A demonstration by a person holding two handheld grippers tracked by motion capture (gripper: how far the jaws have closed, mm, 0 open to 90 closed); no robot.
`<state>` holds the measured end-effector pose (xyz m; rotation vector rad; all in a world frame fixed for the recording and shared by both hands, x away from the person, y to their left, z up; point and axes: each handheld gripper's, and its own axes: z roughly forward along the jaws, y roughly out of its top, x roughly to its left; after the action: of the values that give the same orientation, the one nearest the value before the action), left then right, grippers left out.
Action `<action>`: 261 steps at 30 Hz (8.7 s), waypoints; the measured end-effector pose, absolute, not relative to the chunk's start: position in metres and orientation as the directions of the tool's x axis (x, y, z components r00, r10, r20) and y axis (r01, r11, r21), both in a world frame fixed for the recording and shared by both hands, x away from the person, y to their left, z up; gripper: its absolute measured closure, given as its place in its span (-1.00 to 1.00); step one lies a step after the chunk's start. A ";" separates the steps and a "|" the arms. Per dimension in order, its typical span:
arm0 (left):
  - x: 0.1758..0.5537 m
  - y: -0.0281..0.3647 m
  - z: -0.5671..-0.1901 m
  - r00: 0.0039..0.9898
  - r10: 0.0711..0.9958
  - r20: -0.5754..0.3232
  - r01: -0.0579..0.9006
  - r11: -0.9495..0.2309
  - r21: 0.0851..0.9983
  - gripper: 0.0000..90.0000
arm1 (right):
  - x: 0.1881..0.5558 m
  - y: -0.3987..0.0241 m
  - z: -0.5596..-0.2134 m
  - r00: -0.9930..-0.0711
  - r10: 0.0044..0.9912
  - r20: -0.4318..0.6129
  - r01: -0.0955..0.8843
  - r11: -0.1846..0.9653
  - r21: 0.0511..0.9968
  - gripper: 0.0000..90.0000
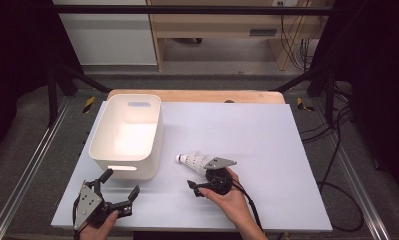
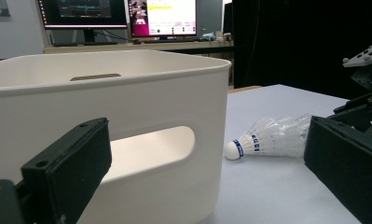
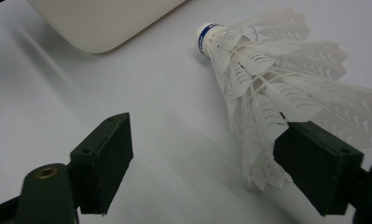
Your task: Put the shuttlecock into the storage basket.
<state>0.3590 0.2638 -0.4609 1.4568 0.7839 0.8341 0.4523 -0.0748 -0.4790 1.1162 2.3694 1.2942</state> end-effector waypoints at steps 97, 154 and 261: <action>0.359 0.268 -0.461 0.493 0.869 0.042 -0.012 -0.042 0.999 -0.98 | 0.483 -0.098 -0.455 -0.686 0.719 0.112 0.437 0.285 0.853 0.99; 0.359 0.267 -0.461 0.490 0.870 0.056 -0.015 -0.056 0.998 -0.98 | 0.499 -0.103 -0.374 -0.709 0.704 0.034 0.338 0.297 0.893 0.99; 0.368 0.274 -0.463 0.462 0.887 0.027 -0.007 -0.027 1.000 -0.98 | 0.566 0.066 -0.336 -0.856 0.517 0.002 0.252 0.414 0.875 0.99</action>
<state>0.3683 0.2738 -0.4631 1.4182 0.8347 0.8673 0.5661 0.0660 -0.3359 0.6716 2.4037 1.4174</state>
